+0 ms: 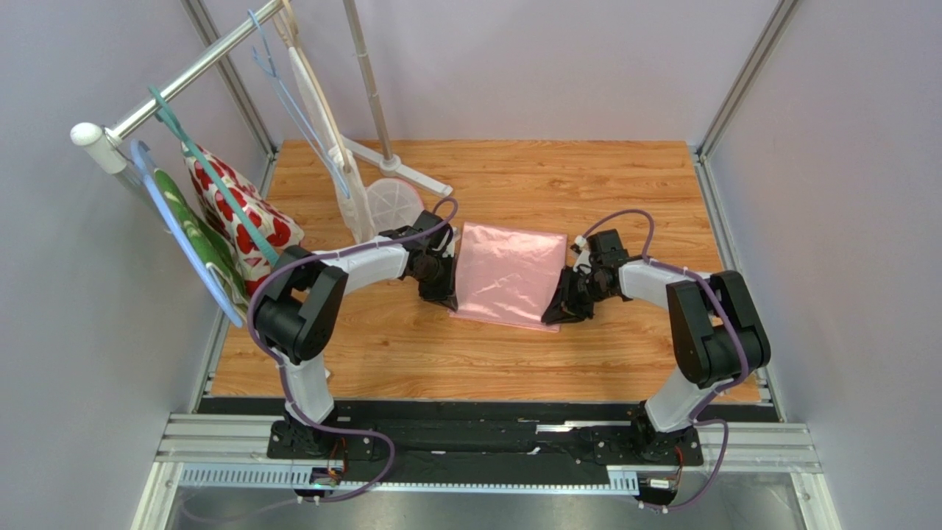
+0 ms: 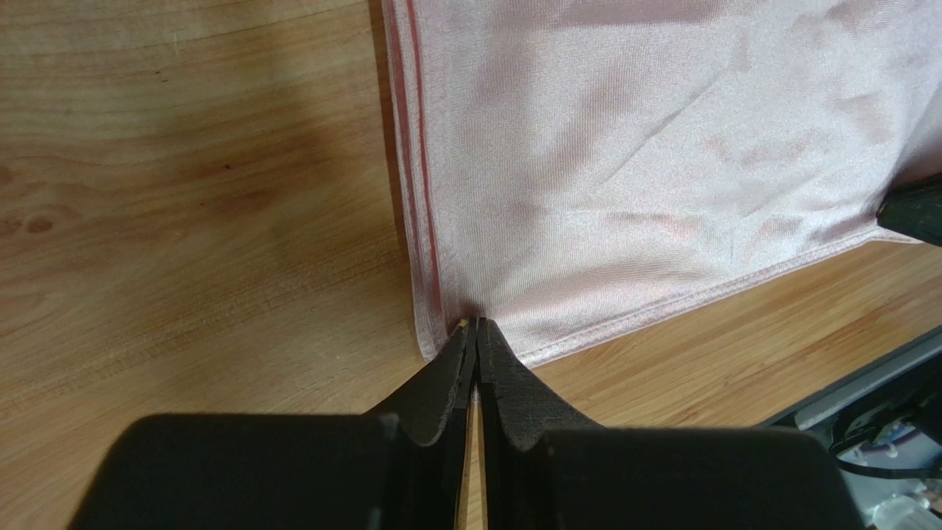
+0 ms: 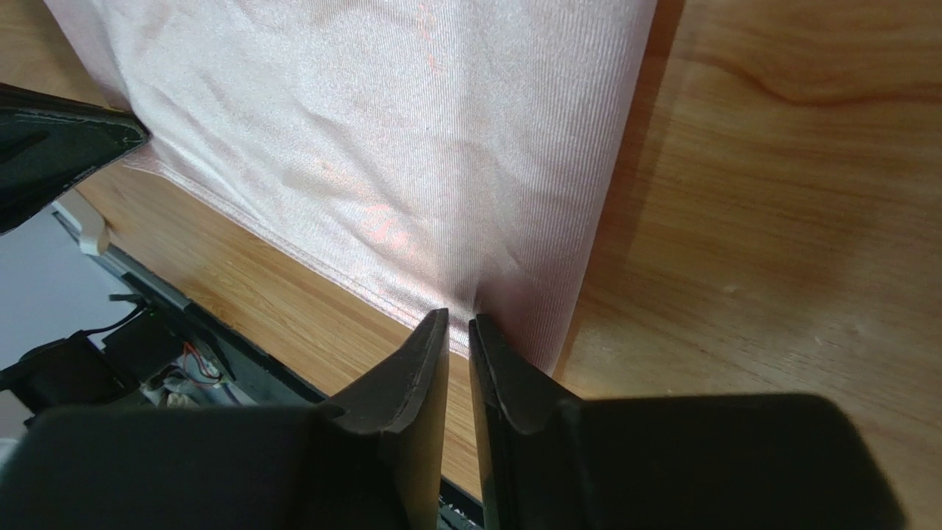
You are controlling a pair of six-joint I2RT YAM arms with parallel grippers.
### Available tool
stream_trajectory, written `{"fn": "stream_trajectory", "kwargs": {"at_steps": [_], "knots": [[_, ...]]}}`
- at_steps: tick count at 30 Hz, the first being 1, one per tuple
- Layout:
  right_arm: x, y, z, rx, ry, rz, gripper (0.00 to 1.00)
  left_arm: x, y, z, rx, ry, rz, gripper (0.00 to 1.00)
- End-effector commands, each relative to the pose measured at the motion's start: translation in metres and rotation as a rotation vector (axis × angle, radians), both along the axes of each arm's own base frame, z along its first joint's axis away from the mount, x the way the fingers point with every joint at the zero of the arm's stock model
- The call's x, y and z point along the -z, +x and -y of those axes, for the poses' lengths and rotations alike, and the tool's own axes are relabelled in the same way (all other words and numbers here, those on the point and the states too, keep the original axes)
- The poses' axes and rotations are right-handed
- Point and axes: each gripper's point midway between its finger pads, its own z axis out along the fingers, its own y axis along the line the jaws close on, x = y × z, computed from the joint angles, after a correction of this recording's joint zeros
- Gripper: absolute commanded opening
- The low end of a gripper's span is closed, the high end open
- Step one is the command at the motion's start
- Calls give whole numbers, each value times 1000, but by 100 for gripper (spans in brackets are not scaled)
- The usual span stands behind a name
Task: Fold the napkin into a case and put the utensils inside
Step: Smooth out the square-folded napkin at the center of the board.
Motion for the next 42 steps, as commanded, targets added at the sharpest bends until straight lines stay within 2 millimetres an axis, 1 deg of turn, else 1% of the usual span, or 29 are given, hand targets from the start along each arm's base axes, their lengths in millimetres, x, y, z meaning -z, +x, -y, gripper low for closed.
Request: {"fn": "stream_trajectory", "kwargs": {"at_steps": [1,3,4,6,7,9,10,11,13,14,15,16,17,18,19,20,21,22,23,24,25,27,30,31,33,35,36,41,42], "knots": [[-5,2,12,-1,17,75,26,15,1,-16,-33,73,5,10],[-4,0,19,14,8,74,36,14,2,-18,-44,80,19,10],[-10,2,22,25,3,94,39,13,2,-19,-43,78,23,10],[-19,5,25,34,-1,115,48,-1,3,-16,-32,56,48,10],[-33,14,25,42,1,161,51,-11,7,-12,-29,40,69,11],[-48,27,23,61,13,204,61,-35,11,0,-9,-34,99,12],[-62,41,21,72,22,247,63,-49,17,9,-8,-74,121,12],[-65,47,18,74,31,254,64,-60,19,18,3,-123,122,13],[-76,63,13,85,60,269,66,-86,34,36,5,-205,168,15],[-84,77,9,91,72,286,66,-94,39,41,4,-229,177,16],[-87,87,7,101,86,299,67,-99,47,46,-1,-246,194,16],[-90,94,4,100,98,311,68,-113,57,56,3,-285,220,18],[-92,110,1,104,105,322,69,-120,64,62,-4,-317,224,18],[-93,118,-1,106,113,328,70,-115,73,70,-3,-331,219,18],[-96,126,-4,110,125,333,73,-130,89,78,-1,-360,261,18],[-96,133,-5,117,133,337,75,-131,98,83,-6,-370,272,18],[-99,148,-9,120,154,366,79,-120,110,89,-17,-369,276,18],[-101,154,-14,124,179,362,79,-126,123,94,-28,-390,302,18],[-103,160,-16,126,190,369,80,-124,130,98,-41,-405,300,18],[-102,171,-19,126,207,377,80,-114,141,103,-50,-414,305,17],[-105,175,-23,128,234,371,80,-116,150,106,-58,-426,324,17],[-108,186,-28,130,270,393,80,-107,164,108,-84,-427,349,17],[-106,196,-37,124,326,391,80,-99,176,107,-99,-443,377,17],[-99,198,-38,125,337,376,81,-96,176,107,-98,-447,377,16],[-100,205,-41,130,364,394,83,-92,183,104,-111,-455,392,21],[-92,208,-45,128,383,381,83,-90,186,104,-113,-478,396,26],[-90,211,-45,131,391,383,83,-82,189,103,-118,-477,388,27],[-75,217,-50,130,426,375,83,-66,203,97,-148,-504,375,29],[-75,218,-50,133,430,373,83,-57,204,94,-156,-498,362,29]]}}
